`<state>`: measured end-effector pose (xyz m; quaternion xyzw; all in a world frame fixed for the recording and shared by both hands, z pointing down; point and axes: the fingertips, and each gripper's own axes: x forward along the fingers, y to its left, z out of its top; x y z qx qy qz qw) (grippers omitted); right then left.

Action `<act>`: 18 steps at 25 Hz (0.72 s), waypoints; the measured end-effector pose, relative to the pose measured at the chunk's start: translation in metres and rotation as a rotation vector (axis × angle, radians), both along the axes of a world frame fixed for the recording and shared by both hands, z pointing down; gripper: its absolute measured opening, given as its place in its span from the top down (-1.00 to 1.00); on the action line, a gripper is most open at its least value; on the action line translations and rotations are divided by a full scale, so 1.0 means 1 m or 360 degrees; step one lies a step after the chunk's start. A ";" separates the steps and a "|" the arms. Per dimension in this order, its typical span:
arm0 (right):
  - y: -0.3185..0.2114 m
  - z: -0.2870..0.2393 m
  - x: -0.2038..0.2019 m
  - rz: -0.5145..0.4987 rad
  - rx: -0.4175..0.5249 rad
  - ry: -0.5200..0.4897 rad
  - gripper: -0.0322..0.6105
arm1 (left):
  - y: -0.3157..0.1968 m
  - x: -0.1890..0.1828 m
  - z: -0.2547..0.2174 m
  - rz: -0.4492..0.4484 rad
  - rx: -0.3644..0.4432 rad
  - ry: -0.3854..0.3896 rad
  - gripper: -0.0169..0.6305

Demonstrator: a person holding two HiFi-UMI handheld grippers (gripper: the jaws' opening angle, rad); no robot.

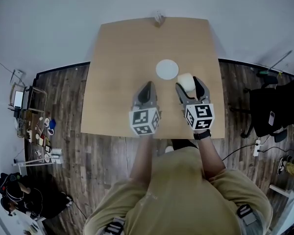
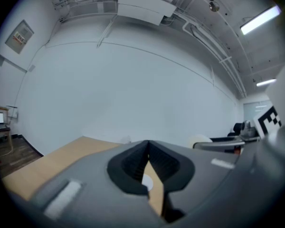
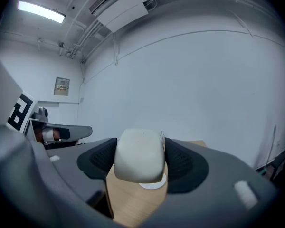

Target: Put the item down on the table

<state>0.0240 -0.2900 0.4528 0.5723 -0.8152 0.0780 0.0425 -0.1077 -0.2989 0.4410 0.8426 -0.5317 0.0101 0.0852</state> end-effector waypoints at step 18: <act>-0.177 0.132 -0.015 -0.0144 -0.0326 0.0063 -0.10 | -0.152 0.011 0.118 -0.0067 -0.0355 -0.0100 0.94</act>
